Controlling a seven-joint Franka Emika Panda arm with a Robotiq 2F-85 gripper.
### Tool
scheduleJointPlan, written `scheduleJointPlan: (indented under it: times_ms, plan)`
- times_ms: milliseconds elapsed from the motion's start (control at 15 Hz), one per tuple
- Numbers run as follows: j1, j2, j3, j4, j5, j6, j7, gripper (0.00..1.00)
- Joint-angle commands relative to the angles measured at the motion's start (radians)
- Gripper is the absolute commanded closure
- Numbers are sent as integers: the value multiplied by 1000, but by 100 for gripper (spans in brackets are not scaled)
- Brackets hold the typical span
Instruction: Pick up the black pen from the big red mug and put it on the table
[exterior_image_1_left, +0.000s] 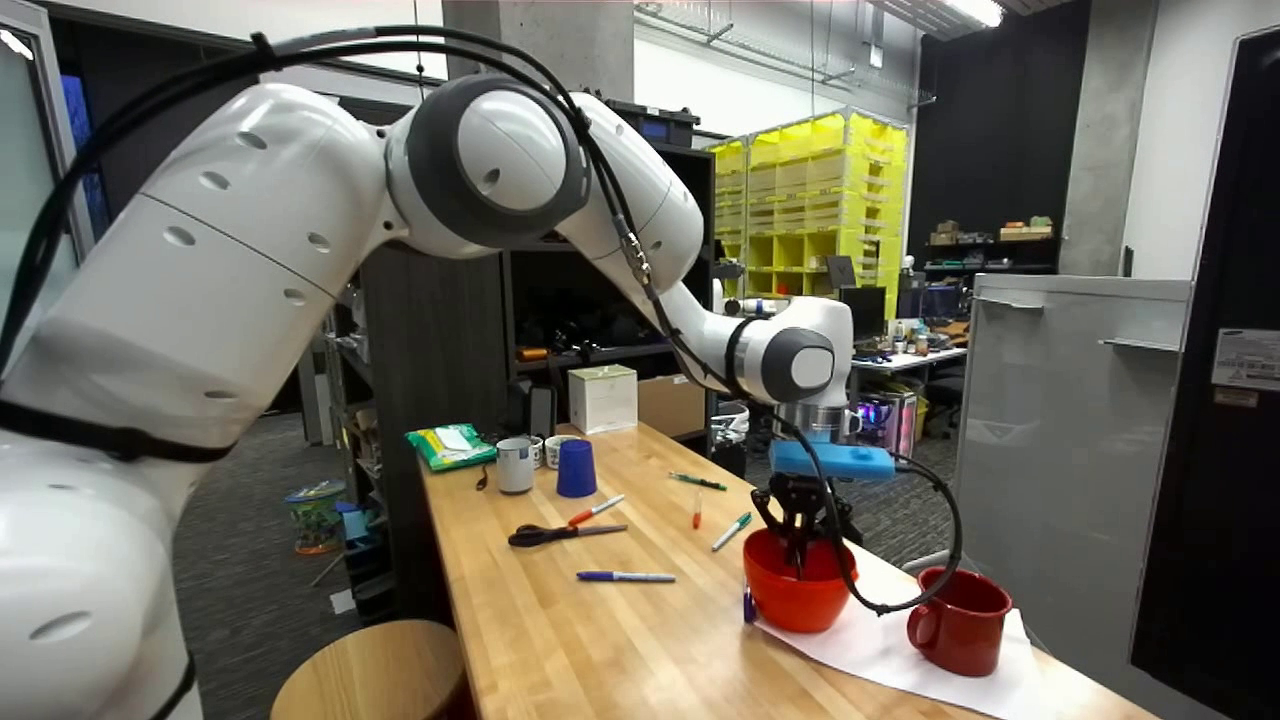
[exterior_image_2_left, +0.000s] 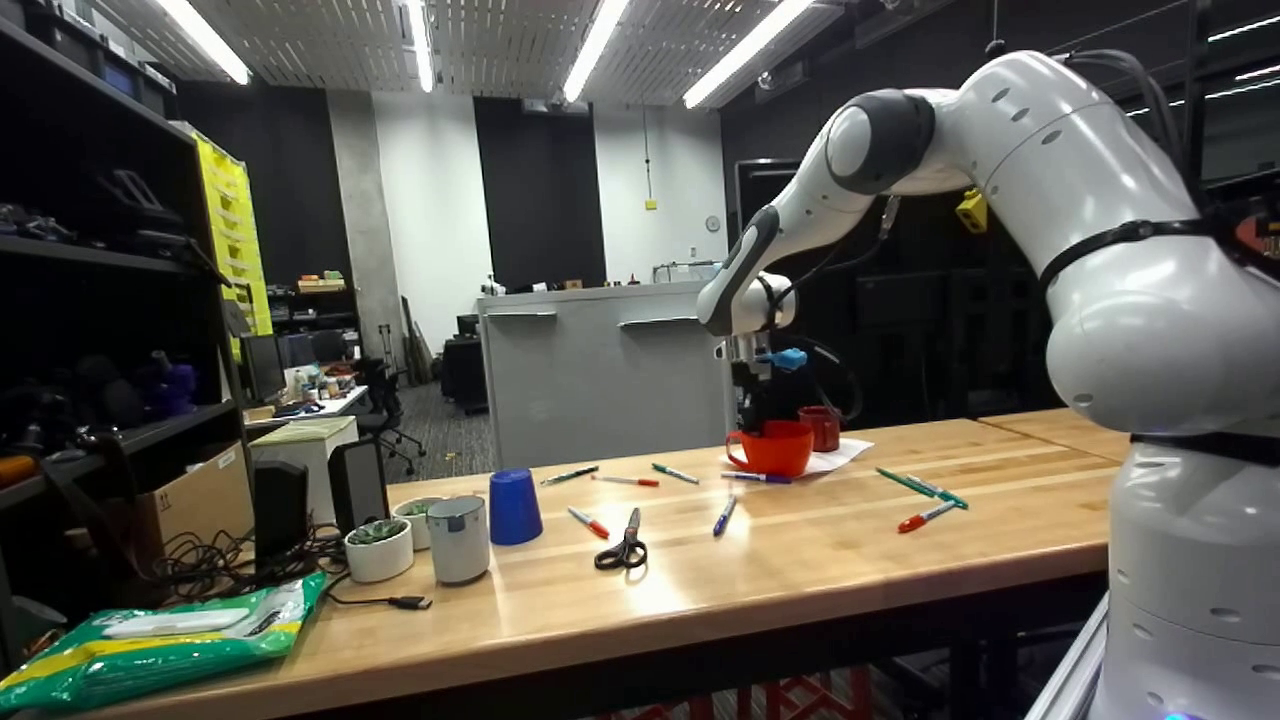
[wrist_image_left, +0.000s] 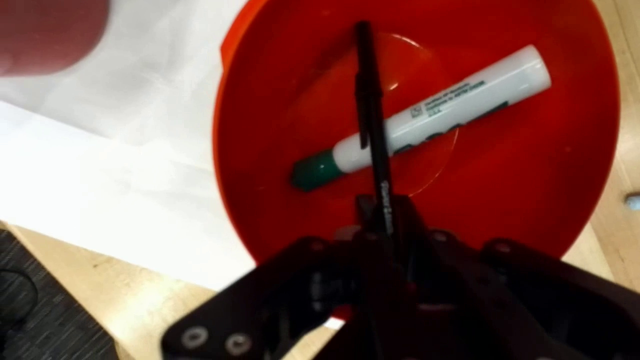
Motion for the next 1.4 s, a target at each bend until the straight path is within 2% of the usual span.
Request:
scheduleJointPlan:
  times_ms: [0, 67, 600, 1133, 1333]
  plan:
    - [-9, -46, 10, -43, 0, 35, 5, 100]
    - [-8, -58, 9, -52, -2, 42, 7, 98]
    - [14, -178, -4, -119, -30, 35, 25, 98]
    - [35, -381, -51, -212, -103, -146, 168, 98]
    - [43, -439, -43, -248, -105, -217, 113, 98]
